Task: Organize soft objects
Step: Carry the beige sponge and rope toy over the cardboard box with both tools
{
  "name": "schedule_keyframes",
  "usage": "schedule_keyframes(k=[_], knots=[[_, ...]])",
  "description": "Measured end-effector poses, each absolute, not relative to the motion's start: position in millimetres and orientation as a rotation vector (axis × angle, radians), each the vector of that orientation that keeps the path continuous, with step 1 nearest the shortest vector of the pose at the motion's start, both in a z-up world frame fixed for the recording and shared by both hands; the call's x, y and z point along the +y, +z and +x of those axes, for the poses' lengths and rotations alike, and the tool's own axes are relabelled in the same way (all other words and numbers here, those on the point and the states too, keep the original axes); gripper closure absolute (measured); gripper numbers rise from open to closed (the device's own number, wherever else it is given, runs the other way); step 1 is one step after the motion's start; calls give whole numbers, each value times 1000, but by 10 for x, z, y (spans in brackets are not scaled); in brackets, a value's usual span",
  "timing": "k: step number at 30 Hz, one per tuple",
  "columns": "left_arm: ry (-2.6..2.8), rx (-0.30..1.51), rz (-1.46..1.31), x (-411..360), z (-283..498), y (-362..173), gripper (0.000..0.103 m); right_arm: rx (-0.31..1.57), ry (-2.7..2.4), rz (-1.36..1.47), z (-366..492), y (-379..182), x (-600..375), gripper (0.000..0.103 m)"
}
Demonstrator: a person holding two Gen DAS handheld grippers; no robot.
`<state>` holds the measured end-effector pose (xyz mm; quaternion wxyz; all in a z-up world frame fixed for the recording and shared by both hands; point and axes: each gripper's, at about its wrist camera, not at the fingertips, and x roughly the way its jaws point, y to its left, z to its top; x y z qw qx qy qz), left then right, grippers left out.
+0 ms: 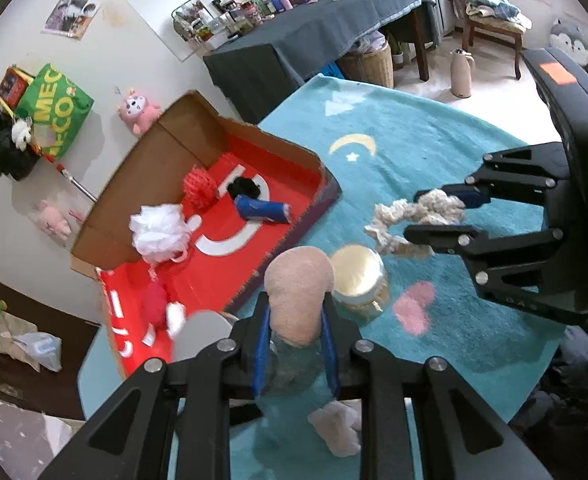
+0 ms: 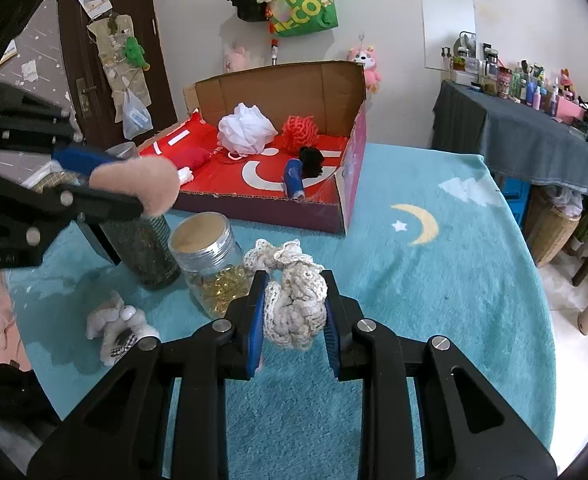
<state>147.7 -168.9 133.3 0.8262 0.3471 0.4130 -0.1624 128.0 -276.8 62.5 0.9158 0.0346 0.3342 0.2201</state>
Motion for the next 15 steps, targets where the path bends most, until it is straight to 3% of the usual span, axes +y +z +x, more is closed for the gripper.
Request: schedule_keyframes(k=[15], knots=[[-388,1004,718,-1682,2295,1410,79,719,487,91,1607,707,-2802,79]])
